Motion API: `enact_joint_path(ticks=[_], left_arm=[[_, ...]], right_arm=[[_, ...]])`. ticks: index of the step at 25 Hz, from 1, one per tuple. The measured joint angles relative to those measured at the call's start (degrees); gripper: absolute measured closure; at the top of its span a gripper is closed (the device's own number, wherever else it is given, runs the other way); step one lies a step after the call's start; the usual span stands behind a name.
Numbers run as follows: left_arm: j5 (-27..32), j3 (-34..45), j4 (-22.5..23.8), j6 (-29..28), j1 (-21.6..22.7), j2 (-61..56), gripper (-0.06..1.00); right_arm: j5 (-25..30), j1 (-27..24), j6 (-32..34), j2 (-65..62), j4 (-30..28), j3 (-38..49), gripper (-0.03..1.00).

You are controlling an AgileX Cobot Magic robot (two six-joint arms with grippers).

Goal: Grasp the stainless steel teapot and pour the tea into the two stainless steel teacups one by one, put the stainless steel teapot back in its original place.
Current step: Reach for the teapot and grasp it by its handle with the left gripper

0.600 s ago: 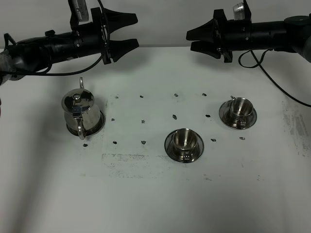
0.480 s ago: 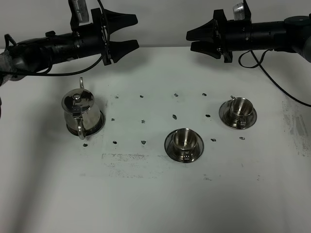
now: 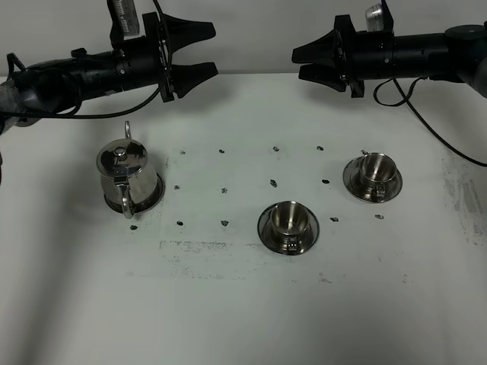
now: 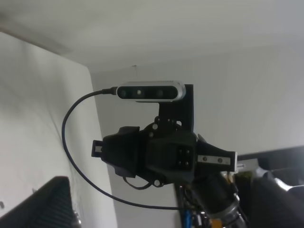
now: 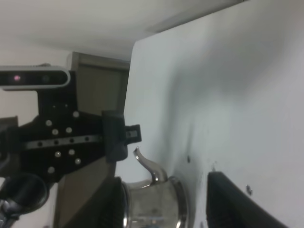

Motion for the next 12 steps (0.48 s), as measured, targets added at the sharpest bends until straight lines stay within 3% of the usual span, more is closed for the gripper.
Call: enact_joint_path(ticks=[2, 5, 8, 12], left_arm=[[-0.4, -1.0, 1.2, 1.7, 0.0, 0.0, 0.22], [-2.6, -5.3, 8.8, 2.3, 0.0, 0.0, 0.24], [-6.1, -12.2, 20.7, -0.3, -0.2, 0.0, 0.27], [-9.5, -20.3, 40.4, -7.1, -0.4, 0.0, 0.28]], right_arm=[[-0.1, 0.0, -2.4, 0.0, -1.1, -0.7, 0.55], [-0.4, 0.0, -4.5, 0.1, -6.7, -4.4, 0.55], [-1.1, 0.0, -4.4, 0.1, -16.6, -10.1, 0.55], [-1.9, 0.0, -1.6, 0.1, -31.7, -17.2, 0.55]])
